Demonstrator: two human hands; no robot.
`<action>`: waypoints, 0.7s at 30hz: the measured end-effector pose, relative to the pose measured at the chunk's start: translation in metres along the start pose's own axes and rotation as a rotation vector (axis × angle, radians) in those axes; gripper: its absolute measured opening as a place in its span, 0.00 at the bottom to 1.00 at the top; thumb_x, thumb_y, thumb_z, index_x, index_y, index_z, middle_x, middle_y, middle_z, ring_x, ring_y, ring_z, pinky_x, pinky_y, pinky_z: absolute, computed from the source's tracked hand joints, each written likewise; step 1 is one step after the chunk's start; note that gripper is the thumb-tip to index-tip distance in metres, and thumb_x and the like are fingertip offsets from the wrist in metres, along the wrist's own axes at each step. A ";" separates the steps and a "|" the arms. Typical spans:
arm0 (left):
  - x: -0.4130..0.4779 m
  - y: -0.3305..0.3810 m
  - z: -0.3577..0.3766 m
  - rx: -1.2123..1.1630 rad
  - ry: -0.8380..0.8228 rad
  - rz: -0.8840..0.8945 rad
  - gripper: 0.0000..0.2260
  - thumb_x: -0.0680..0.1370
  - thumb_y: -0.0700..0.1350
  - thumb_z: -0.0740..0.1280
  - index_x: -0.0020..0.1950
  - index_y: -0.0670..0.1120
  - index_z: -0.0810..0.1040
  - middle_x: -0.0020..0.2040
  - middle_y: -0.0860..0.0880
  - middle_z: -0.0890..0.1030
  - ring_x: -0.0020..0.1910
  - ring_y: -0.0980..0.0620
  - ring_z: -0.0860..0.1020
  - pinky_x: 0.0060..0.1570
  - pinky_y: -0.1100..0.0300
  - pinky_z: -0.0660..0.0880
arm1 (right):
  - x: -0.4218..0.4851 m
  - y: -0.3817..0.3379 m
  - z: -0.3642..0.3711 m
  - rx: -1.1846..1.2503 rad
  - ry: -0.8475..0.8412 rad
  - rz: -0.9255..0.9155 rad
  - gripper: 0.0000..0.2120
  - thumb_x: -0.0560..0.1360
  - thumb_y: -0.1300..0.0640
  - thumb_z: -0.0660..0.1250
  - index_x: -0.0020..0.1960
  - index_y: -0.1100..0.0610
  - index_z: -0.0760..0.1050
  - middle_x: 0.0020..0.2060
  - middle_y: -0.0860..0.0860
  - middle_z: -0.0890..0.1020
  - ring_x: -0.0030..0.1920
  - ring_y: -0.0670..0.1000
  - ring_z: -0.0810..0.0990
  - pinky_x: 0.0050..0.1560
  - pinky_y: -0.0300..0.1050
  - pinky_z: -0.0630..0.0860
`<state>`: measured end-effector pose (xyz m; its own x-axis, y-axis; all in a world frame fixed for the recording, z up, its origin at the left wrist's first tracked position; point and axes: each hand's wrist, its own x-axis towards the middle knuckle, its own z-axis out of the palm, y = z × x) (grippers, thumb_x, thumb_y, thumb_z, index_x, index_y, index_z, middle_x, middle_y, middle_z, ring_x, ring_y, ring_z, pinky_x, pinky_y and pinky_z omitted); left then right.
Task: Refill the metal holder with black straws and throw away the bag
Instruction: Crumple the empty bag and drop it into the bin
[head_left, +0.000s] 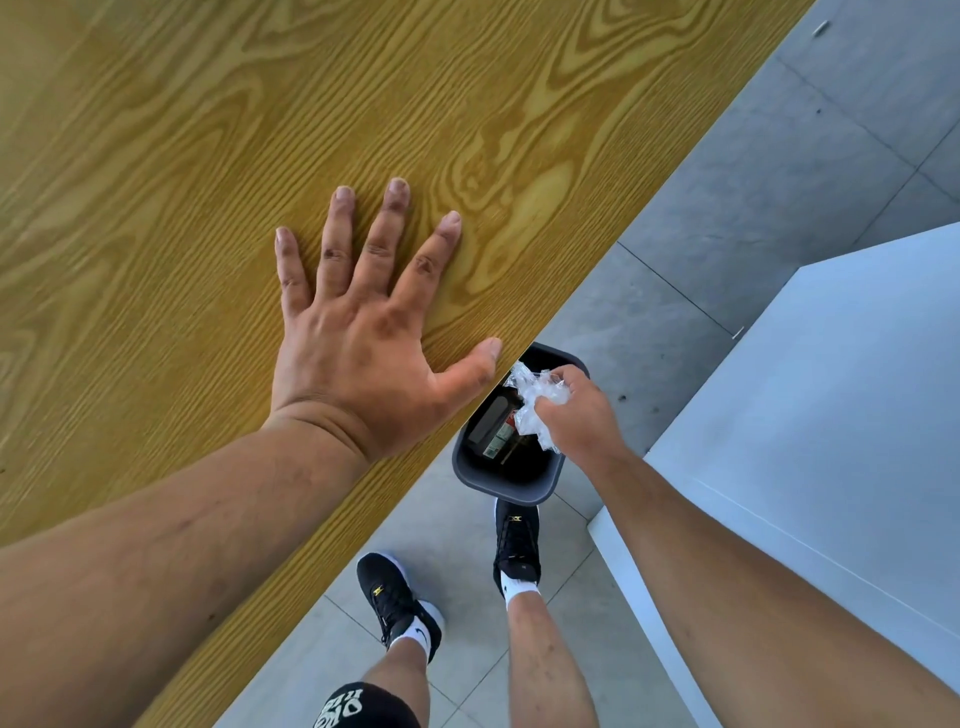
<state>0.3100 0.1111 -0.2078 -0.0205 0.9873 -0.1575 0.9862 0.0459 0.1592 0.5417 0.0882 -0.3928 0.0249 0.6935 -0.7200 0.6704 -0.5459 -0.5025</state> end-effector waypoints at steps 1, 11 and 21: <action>0.000 0.000 0.000 0.000 0.000 0.000 0.43 0.75 0.77 0.56 0.86 0.60 0.53 0.89 0.49 0.48 0.87 0.39 0.44 0.80 0.28 0.43 | 0.002 0.001 0.003 -0.014 -0.013 0.006 0.12 0.76 0.56 0.68 0.57 0.43 0.73 0.49 0.49 0.81 0.39 0.46 0.79 0.34 0.42 0.69; -0.002 0.000 0.000 -0.015 -0.003 -0.006 0.44 0.74 0.77 0.57 0.86 0.61 0.53 0.89 0.49 0.49 0.87 0.40 0.44 0.80 0.28 0.43 | 0.011 0.012 0.025 -0.304 -0.108 0.004 0.20 0.81 0.55 0.67 0.72 0.52 0.72 0.62 0.56 0.76 0.49 0.59 0.82 0.49 0.50 0.77; -0.003 0.001 -0.002 -0.038 -0.003 -0.005 0.44 0.74 0.76 0.59 0.86 0.60 0.55 0.89 0.49 0.50 0.87 0.39 0.44 0.80 0.28 0.42 | 0.019 0.020 0.040 -0.650 -0.127 -0.071 0.20 0.83 0.56 0.66 0.73 0.51 0.69 0.60 0.57 0.74 0.52 0.63 0.83 0.44 0.51 0.72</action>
<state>0.3108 0.1088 -0.2054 -0.0248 0.9866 -0.1615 0.9790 0.0567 0.1957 0.5259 0.0716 -0.4350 -0.0966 0.6347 -0.7667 0.9789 -0.0788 -0.1885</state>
